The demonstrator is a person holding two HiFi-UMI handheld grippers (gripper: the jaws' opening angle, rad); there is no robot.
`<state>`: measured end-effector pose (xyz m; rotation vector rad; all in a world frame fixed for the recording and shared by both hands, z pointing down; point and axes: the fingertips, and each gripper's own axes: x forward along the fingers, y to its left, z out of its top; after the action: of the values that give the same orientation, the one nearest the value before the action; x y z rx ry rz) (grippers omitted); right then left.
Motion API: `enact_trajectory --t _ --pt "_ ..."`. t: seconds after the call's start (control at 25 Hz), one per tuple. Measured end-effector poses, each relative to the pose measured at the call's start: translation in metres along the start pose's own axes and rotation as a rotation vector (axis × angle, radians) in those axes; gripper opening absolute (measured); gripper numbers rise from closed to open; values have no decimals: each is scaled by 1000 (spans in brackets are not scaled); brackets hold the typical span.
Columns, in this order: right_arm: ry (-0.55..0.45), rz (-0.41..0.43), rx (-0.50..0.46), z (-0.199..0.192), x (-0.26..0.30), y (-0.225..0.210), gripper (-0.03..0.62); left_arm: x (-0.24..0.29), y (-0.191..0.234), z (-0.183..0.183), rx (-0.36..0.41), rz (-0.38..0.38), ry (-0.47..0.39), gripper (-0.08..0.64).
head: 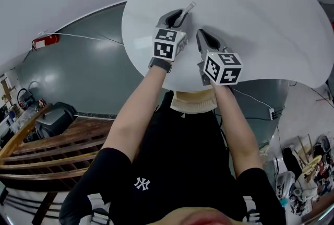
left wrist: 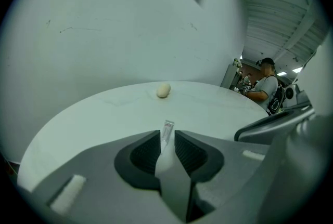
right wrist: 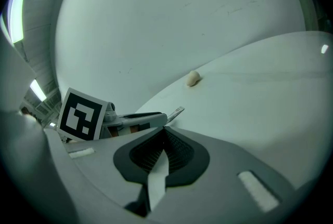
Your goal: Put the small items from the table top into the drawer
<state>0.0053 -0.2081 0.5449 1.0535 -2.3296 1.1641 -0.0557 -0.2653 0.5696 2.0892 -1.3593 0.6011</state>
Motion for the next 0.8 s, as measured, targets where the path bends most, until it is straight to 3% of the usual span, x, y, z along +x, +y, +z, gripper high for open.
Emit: enact_trajectory --t 0.52,0.8 --pt "3 -20 20 8 3 -13 23 21 3 -9 143 42 104 75" --pt "4 -41 23 3 -4 -17 21 18 6 -11 159 62 103 55"
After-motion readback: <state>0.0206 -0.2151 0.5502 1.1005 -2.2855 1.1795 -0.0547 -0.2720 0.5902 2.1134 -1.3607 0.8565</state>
